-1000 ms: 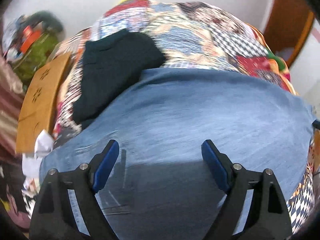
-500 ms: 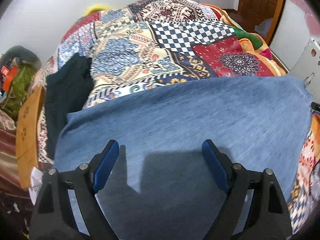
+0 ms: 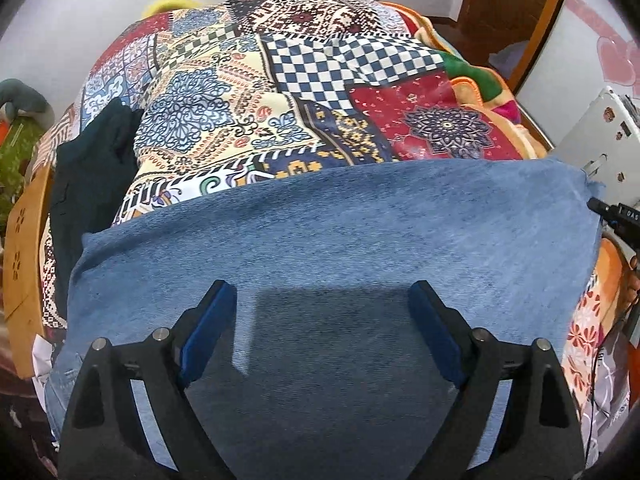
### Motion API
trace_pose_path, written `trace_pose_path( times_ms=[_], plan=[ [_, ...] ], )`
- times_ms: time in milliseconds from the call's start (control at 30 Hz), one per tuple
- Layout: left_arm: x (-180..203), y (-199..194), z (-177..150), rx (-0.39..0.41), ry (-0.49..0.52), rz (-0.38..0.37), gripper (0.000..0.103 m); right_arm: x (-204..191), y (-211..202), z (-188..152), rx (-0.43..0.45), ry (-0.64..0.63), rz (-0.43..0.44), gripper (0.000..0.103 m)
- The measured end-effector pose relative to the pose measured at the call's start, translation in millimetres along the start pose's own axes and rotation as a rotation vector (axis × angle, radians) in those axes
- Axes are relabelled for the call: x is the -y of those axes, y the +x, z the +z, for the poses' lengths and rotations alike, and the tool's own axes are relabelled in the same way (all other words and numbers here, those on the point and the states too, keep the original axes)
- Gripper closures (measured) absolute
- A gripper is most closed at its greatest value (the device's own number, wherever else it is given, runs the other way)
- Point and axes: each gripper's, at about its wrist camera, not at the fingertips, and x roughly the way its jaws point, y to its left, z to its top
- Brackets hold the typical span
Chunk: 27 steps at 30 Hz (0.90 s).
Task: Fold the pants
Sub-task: 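Grasp the frayed jeans hem with the right gripper and lift it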
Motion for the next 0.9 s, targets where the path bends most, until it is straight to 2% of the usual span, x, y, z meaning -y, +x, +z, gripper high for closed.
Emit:
trace_pose_path(
  times_ms=[200, 367, 500, 700, 833, 900],
  plan=[
    [5, -18, -2, 0.046, -0.005, -0.009, 0.013, -32, -49, 11, 0.126, -0.098, 0.062, 0.096],
    [5, -48, -4, 0.124, -0.009, -0.012, 0.013, -83, -93, 14, 0.235, -0.234, 0.150, 0.096],
    [-4, -74, -9, 0.185, -0.030, -0.023, 0.013, -129, -115, 7, 0.280, -0.339, 0.227, 0.096],
    [-32, -106, -21, 0.262, -0.086, -0.016, 0.013, -205, -126, -20, 0.266, -0.517, 0.377, 0.096],
    [-55, -122, -33, 0.298, -0.137, -0.009, 0.013, -246, -109, -44, 0.193, -0.606, 0.457, 0.096],
    [-69, -127, -40, 0.312, -0.161, 0.002, 0.012, -266, -91, -60, 0.129, -0.646, 0.488, 0.096]
  ],
)
